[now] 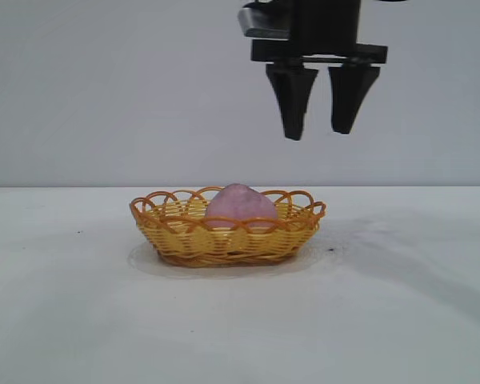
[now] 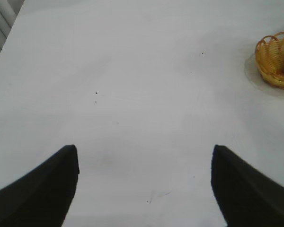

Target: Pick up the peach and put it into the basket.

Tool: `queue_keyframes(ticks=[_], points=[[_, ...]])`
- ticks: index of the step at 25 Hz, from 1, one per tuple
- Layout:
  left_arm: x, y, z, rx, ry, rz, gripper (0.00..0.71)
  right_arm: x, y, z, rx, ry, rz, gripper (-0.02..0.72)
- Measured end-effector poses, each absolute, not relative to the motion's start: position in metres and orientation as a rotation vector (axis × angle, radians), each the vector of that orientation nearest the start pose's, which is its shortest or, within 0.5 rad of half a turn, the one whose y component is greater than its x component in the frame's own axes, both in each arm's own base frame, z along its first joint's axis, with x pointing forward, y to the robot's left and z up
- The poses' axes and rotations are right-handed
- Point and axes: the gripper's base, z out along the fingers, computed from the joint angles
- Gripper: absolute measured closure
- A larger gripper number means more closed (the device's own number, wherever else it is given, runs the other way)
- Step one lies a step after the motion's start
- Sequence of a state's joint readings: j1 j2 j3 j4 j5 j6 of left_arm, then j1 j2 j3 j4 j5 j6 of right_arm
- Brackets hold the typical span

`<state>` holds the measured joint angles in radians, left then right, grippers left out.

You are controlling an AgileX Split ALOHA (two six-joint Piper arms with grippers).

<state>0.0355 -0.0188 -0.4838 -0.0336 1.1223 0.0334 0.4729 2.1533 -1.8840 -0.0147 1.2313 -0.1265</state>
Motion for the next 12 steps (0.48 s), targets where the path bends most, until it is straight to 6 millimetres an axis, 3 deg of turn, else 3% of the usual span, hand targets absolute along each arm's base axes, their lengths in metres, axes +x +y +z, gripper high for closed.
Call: queue_keyframes(ticks=[5,12], points=[[-0.008,-0.003,0.268,0.001,2.103,0.001,0.153,0.423,0.161,0.224,-0.729,2.893,0.004,0.234],[-0.008,-0.003,0.268,0.001,2.103,0.001,0.153,0.445,0.083,0.224,-0.454,2.949,0.005,0.234]])
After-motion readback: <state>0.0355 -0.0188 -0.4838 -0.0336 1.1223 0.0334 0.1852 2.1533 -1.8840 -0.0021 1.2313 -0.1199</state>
